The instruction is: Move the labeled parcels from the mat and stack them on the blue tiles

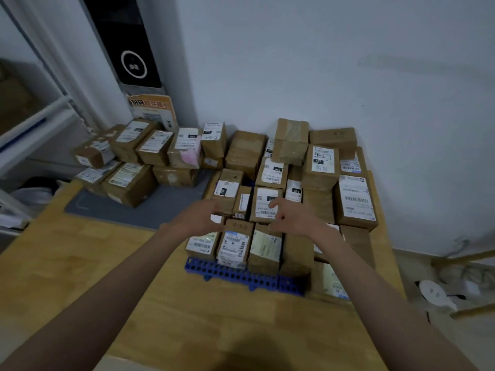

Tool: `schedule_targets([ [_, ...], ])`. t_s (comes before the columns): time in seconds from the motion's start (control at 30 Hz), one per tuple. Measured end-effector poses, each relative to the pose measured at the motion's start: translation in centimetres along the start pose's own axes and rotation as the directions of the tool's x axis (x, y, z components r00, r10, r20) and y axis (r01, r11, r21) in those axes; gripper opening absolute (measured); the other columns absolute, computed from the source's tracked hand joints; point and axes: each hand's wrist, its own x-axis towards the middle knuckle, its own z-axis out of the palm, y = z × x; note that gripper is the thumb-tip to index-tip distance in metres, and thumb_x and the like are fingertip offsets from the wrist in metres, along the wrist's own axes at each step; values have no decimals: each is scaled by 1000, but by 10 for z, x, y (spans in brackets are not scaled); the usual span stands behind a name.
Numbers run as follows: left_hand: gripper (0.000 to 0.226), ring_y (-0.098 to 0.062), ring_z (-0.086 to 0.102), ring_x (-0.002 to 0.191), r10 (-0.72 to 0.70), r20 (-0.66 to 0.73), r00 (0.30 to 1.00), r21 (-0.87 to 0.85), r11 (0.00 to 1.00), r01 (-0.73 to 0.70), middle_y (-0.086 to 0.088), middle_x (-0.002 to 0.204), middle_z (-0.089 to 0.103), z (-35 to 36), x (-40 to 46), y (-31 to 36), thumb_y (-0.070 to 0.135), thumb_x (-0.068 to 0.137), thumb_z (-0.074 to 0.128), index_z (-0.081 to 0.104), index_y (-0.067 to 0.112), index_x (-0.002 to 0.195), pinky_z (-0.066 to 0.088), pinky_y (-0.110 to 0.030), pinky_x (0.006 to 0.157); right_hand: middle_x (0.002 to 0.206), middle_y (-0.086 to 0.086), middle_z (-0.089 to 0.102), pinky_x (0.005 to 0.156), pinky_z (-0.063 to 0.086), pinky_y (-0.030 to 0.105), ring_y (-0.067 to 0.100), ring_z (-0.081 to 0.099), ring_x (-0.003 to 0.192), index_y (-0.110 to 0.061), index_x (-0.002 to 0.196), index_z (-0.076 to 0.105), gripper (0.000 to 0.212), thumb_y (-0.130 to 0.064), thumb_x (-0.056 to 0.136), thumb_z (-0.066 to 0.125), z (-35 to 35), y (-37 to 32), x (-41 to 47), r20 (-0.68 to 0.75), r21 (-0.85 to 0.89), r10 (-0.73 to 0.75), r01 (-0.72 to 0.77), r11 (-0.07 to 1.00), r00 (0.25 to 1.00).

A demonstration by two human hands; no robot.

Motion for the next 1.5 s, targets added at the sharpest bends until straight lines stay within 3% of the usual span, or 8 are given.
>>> schedule_targets([
  [0.1, 69, -18, 49, 126, -4, 23, 1000, 4, 1000, 4, 3, 144, 47, -6, -15, -23, 46, 85, 70, 41, 26, 143, 44, -27, 84, 117, 11, 63, 90, 53, 43, 27, 62, 105, -23, 137, 42, 55, -31, 90, 67, 12, -25, -6, -14, 22, 6, -6, 1000, 1000],
  [0.23, 65, -18, 52, 119, -18, 28, 999, 10, 1000, 17, 2, 139, 50, -18, -36, -54, 45, 84, 70, 44, 24, 140, 41, -26, 81, 118, 8, 62, 80, 52, 34, 22, 61, 100, -21, 138, 42, 53, -29, 91, 67, 31, -60, -8, 10, 0, 1, -1, 1000, 1000],
  [0.47, 62, -18, 50, 125, 3, 27, 1000, -4, 1000, -3, 2, 141, 49, -40, -65, -100, 42, 84, 71, 47, 22, 137, 46, -37, 98, 120, 4, 59, 79, 52, 33, 18, 60, 95, -21, 141, 42, 57, -26, 90, 67, 70, -121, -5, -2, 45, 9, -9, 999, 1000],
  [0.83, 67, -17, 44, 130, -9, 34, 999, -3, 1000, 9, 3, 146, 43, -61, -94, -154, 42, 85, 71, 42, 22, 143, 42, -34, 102, 122, 4, 57, 82, 43, 26, 15, 53, 102, -23, 140, 42, 61, -29, 86, 72, 104, -163, 7, -33, 17, -5, 6, 1000, 999],
  [1.1, 70, -19, 41, 133, -89, 15, 996, -20, 996, 89, 1, 149, 40, -74, -94, -174, 45, 86, 69, 38, 23, 145, 41, -37, 105, 146, 2, 44, 104, 43, 34, 18, 48, 128, -13, 137, 48, 55, -25, 89, 69, 97, -178, 35, 16, -59, -90, 91, 994, 996],
  [1.2, 71, -19, 40, 135, -134, 7, 991, -11, 991, 134, 2, 150, 40, -72, -98, -188, 46, 85, 69, 39, 23, 145, 40, -39, 106, 139, 5, 49, 102, 44, 36, 21, 51, 124, -13, 135, 48, 53, -24, 88, 70, 107, -185, 49, 38, -64, -116, 118, 991, 993],
  [1.33, 70, -18, 44, 130, -185, -7, 983, -5, 983, 185, 2, 146, 43, -68, -104, -207, 48, 84, 70, 41, 24, 143, 43, -37, 102, 116, 0, 54, 83, 48, 29, 16, 56, 101, -19, 138, 44, 58, -23, 86, 71, 125, -197, 61, 89, -5, -120, 121, 993, 989],
  [1.5, 68, -17, 49, 123, -219, -24, 975, -7, 976, 219, 4, 141, 47, -73, -101, -235, 49, 82, 71, 44, 26, 140, 45, -34, 96, 125, 7, 54, 93, 51, 39, 22, 58, 109, -19, 141, 42, 62, -22, 86, 71, 139, -216, 81, 131, -33, -104, 110, 993, 986],
])
